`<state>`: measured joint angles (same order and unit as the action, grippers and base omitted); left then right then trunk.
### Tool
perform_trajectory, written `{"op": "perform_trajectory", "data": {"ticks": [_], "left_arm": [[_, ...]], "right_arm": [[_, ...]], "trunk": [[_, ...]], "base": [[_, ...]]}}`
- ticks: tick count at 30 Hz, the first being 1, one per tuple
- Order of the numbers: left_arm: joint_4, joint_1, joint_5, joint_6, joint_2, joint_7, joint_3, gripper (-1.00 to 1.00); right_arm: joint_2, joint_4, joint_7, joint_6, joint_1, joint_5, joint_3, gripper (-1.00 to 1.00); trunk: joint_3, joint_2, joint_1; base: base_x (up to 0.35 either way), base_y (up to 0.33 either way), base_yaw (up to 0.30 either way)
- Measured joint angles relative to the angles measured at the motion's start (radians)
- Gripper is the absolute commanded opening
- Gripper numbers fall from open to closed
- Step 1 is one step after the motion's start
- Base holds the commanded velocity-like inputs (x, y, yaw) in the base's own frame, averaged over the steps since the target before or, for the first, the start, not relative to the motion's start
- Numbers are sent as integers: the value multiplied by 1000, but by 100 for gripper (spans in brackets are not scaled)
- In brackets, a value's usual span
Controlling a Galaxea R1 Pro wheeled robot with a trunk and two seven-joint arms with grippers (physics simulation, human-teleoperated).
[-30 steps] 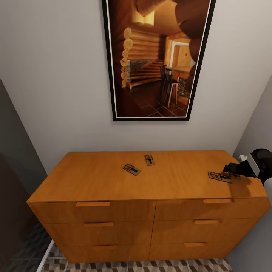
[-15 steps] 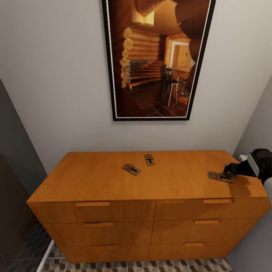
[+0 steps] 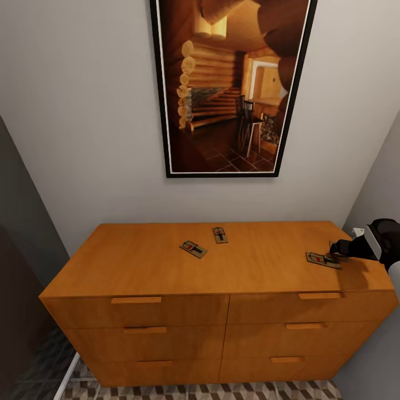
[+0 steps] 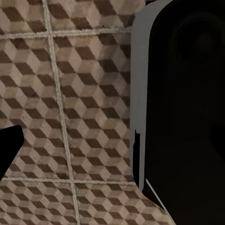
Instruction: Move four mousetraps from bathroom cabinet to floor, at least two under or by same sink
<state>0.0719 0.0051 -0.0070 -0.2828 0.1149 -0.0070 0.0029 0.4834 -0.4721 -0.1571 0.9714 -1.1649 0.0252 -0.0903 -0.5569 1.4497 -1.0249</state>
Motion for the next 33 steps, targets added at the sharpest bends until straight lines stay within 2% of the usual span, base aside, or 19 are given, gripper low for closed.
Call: {"op": "perform_trajectory", "data": {"ticks": [3, 5, 14, 23, 33], "left_arm": [[0, 0, 0, 0, 0, 0, 0, 100], [0, -1, 0, 0, 0, 0, 0, 100], [0, 0, 0, 0, 0, 0, 0, 100], [0, 0, 0, 0, -1, 0, 0, 100], [0, -1, 0, -2, -2, 0, 0, 100]], "right_arm": [[0, 1, 1, 0, 0, 0, 0, -100], [4, -174, 7, 12, -1, -14, -7, -100], [4, -270, 7, 12, 0, -13, -7, -100], [6, -325, 7, 12, 0, -15, -6, -100], [4, -334, 7, 12, 0, -16, -5, -100]], "trunk": [[0, 0, 0], [0, 0, 0], [0, 0, 0], [0, 0, 0], [0, 0, -1]], "base": [[0, 0, 0], [0, 0, 0], [0, 0, 0], [0, 0, 0], [-69, 0, 0]]}}
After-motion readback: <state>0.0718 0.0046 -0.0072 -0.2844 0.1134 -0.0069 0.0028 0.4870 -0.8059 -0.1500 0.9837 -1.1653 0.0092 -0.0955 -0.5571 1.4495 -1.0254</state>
